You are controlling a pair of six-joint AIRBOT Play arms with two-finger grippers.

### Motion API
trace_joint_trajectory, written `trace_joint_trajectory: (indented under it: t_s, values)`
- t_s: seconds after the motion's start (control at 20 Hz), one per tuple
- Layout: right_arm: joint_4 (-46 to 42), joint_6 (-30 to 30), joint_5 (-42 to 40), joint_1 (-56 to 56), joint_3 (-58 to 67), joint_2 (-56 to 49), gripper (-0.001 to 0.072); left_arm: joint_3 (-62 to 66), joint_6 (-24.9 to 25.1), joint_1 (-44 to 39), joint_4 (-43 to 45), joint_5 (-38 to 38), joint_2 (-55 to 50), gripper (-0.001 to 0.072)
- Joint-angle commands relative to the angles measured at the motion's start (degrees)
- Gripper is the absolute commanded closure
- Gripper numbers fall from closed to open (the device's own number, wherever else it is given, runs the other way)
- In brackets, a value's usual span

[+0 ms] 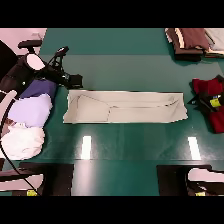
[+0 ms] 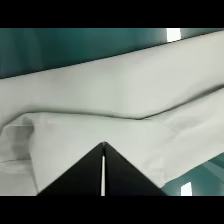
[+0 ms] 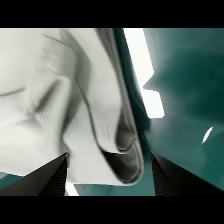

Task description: Fold the shirts.

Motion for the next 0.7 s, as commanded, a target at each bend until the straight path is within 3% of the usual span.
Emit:
trace_joint_trajectory:
  t_s: [0.0, 0.2, 0.25, 0.35, 0.4, 0.45, 0.65]
  values:
    - [5.7, -4.3, -0.1, -2.8, -4.5, -3.7, 0.0121, 0.5, -0.1, -2.8, -2.6, 2.1, -0.6, 0.0686]
    - [10.6, -5.0, -1.5, 2.3, -2.2, -9.1, 0.0138, 0.5, -3.8, -10.9, -2.7, 5.5, -4.4, 0.0686]
    - [10.4, -5.0, -1.2, 4.2, -1.0, -9.8, 0.0204, 0.5, -3.8, -12.7, -3.1, 6.8, -5.6, 0.0687]
    - [10.3, -5.1, -1.1, 6.8, 0.9, -10.1, 0.0444, 0.6, -3.7, -16.0, -5.7, 10.4, -8.2, 0.0687]
    - [10.4, -5.1, -0.1, 7.8, 2.5, -10.0, 0.0607, 0.9, -3.7, -17.2, -7.6, 11.9, -9.8, 0.0687]
    - [10.4, -5.1, 1.5, 8.3, 4.6, -9.8, 0.0679, 1.6, -3.5, -18.2, -9.0, 12.3, -11.2, 0.0687]
    - [10.6, -4.0, 5.2, 10.0, 13.2, -4.0, 0.0691, 6.5, -3.5, -21.0, -10.6, 13.5, -17.1, 0.0687]
